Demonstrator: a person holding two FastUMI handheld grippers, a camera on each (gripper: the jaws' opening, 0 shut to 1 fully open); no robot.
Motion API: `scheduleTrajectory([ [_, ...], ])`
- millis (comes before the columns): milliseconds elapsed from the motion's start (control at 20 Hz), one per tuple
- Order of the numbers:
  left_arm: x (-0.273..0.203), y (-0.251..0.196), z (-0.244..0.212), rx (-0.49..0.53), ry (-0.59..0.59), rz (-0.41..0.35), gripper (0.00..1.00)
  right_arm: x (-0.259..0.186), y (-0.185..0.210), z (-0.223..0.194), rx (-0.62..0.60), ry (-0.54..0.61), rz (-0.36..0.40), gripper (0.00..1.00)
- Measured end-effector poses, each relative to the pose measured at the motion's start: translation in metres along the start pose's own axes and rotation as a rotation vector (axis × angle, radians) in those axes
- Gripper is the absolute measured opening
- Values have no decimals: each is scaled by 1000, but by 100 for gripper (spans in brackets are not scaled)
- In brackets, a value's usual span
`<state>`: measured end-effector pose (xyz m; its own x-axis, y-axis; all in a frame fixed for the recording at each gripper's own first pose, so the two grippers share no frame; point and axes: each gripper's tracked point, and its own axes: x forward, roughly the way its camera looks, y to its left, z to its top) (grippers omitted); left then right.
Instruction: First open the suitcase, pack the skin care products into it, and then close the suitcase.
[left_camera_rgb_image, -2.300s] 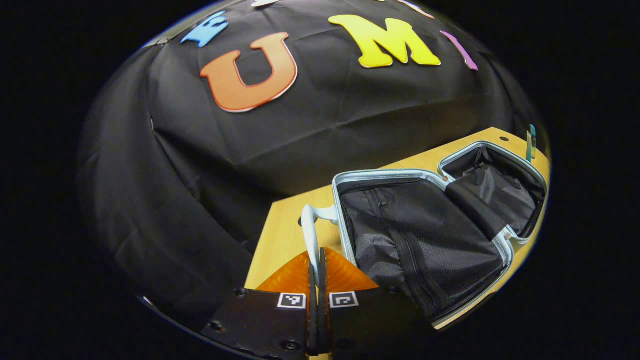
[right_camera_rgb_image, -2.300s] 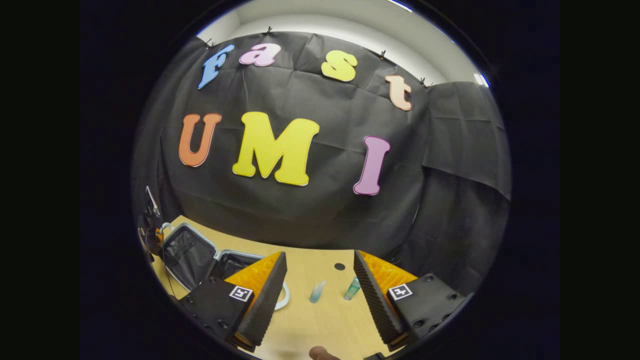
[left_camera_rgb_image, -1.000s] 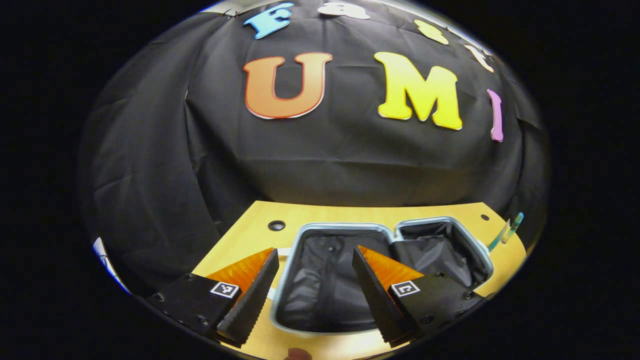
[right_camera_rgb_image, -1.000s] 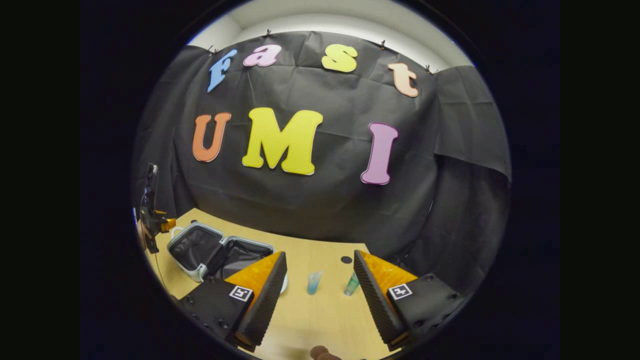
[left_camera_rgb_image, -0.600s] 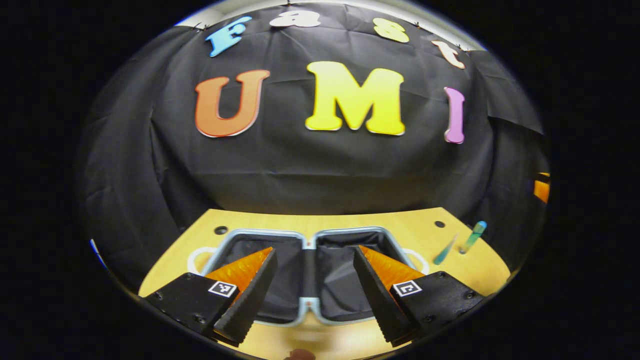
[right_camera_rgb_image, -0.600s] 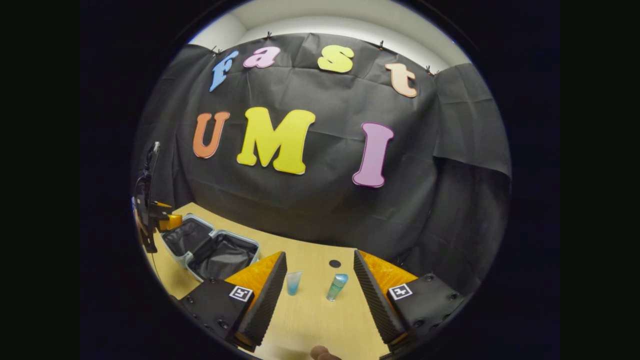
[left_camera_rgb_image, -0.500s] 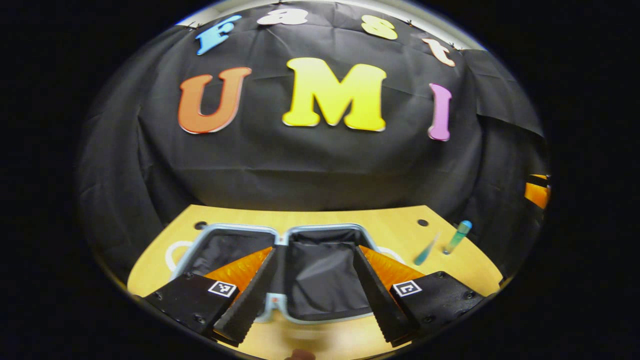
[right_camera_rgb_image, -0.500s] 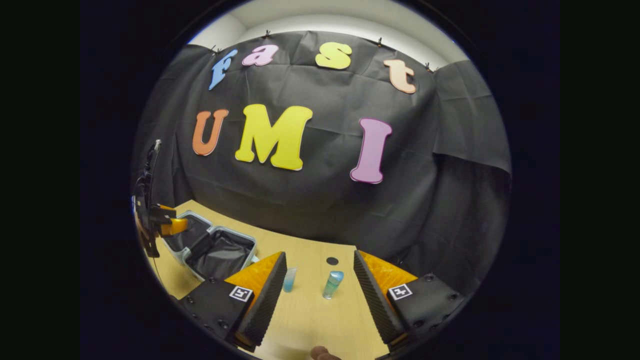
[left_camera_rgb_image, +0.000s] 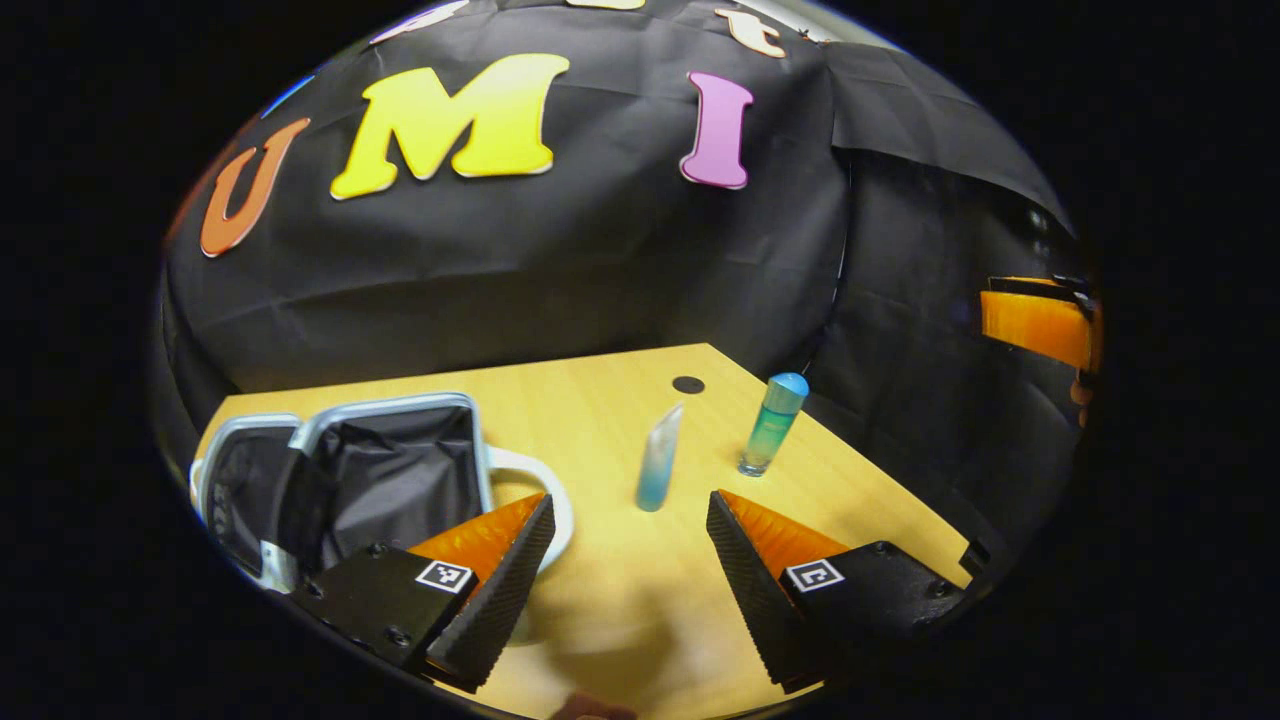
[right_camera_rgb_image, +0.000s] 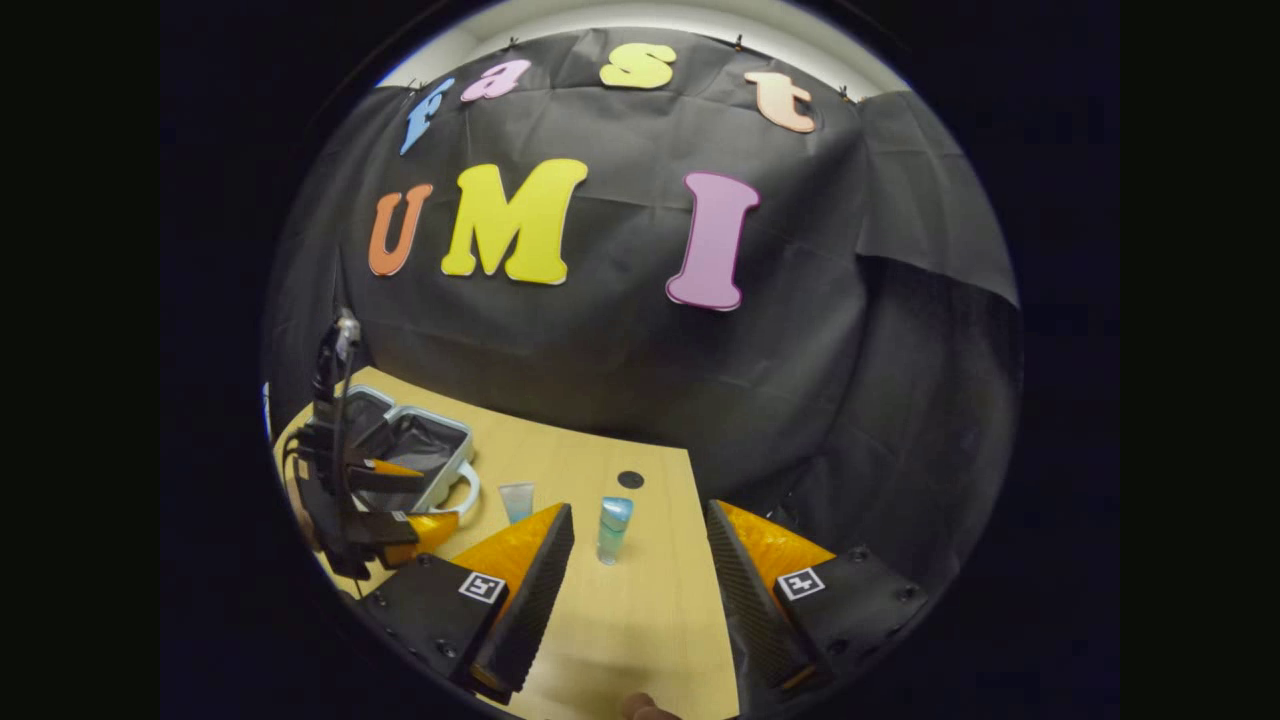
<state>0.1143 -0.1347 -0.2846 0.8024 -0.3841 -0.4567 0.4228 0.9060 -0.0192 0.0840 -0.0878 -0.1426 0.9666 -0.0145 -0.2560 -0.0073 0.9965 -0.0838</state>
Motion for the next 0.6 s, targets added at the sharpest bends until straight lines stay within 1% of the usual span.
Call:
scheduleTrajectory([
  [100, 32, -8, -11, -7, 36, 10, 98, 9, -9, -11, -4, 20, 0, 80],
  [150, 48, -8, -16, -3, 48, 31, 98, 14, -13, -16, -6, 33, 0, 80],
  [300, 87, -9, -31, 14, 82, 61, 98, 25, -23, -31, -4, 67, 0, 80],
  [400, 108, -6, -36, 14, 92, 82, 98, 31, -29, -43, -4, 91, -7, 80],
  [500, 123, -5, -41, 9, 96, 86, 97, 35, -36, -54, -11, 115, -19, 80],
  [600, 134, -4, -42, 17, 94, 90, 94, 38, -41, -64, -9, 134, -26, 80],
])
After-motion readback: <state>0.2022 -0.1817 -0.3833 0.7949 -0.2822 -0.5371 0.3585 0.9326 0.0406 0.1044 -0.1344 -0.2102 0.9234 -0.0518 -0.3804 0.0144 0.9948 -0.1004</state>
